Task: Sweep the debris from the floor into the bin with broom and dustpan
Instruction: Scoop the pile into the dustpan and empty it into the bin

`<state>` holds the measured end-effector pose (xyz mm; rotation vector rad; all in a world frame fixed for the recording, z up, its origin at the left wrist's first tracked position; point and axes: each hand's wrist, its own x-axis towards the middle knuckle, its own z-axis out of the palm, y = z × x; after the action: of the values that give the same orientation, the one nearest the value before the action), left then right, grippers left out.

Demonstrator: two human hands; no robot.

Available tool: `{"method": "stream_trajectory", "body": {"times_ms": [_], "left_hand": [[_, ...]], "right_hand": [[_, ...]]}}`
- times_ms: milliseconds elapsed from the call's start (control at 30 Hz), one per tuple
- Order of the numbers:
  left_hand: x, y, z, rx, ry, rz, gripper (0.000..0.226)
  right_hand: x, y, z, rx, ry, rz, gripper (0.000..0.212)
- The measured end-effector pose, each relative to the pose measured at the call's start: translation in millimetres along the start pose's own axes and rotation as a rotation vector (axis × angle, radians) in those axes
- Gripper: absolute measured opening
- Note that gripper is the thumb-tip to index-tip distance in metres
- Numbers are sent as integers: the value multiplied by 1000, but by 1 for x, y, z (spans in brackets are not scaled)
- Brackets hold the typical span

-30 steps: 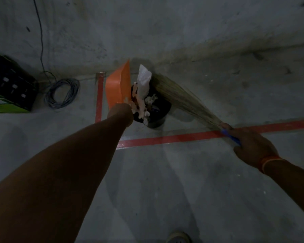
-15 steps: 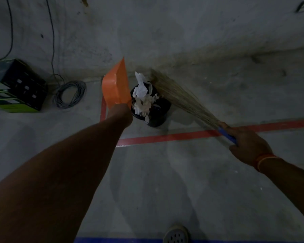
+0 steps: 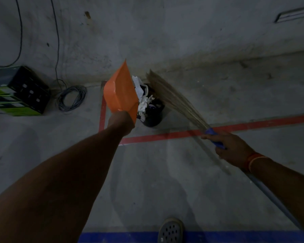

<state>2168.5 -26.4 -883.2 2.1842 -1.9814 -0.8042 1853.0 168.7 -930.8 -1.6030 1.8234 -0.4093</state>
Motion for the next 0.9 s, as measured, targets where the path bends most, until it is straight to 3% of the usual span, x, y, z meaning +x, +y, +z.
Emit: {"method": "stream_trajectory", "body": {"times_ms": [133,267,367,533,733,900], "left_hand": [[-36,-10,0,-18,-41,-8,8],[-112,-30,18,-330,-59,14,38],[-199,-41,37,-607,-106,-4,37],[-345,-57,68,-771,-222,42,32],[-489,-102,117,-876,-308,10,34],[-595,-173,140,-898,-381,-80,30]], "right_hand": [[-39,-2,-3,118,71,-4,47],[-101,5,7,221,109,45,35],[-161,8,18,322,139,93,27],[-278,16,42,455,144,169,16],[-432,44,85,409,95,270,16],[-556,71,150,273,-1,338,44]]}}
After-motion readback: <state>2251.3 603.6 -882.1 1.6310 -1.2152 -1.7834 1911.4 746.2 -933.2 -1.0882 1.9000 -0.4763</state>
